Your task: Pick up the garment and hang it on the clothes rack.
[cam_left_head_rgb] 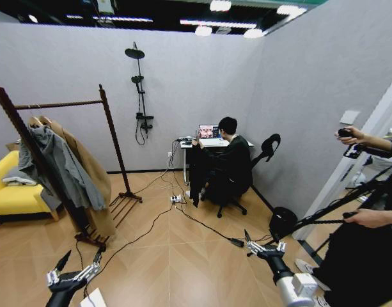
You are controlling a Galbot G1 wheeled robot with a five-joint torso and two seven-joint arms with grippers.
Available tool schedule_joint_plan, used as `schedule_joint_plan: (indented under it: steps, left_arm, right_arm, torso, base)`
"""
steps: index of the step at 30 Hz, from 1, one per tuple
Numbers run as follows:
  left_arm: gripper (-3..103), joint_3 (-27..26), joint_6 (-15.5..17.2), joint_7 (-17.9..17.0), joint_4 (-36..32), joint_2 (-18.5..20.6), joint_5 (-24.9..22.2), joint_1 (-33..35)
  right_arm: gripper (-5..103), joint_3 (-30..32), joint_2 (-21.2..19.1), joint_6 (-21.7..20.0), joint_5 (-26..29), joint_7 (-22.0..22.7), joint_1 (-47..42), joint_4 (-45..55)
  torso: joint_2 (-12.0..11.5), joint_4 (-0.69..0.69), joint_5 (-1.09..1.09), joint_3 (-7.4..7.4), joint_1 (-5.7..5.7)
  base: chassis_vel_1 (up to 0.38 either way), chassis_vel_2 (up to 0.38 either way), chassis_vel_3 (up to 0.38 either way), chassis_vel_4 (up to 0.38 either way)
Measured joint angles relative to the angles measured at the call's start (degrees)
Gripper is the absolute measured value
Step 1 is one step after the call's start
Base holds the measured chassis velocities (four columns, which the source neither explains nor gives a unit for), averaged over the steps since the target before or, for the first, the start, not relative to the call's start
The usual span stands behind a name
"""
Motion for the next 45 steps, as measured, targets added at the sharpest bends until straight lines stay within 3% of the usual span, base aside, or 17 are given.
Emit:
schedule_joint_plan:
  steps: [31,45]
  left_arm:
    - [100,0.0,0.0,0.0,0.0,0.0,0.0,0.0]
    - [100,0.0,0.0,0.0,0.0,0.0,0.0,0.0]
  right_arm:
    - [100,0.3,-0.3,0.3,0.4,-0.6,0.2,0.5]
    - [100,-0.2,-0.6,0.6,0.4,-0.7,0.7,0.3]
  torso:
    - [0.0,0.00,0.00,0.00,-0.01]
    - [0.0,-0.01,-0.01,0.00,0.01]
  base:
    - [0.000,0.000,0.000,0.000]
    - [-0.153,0.154,0.164,-0.181]
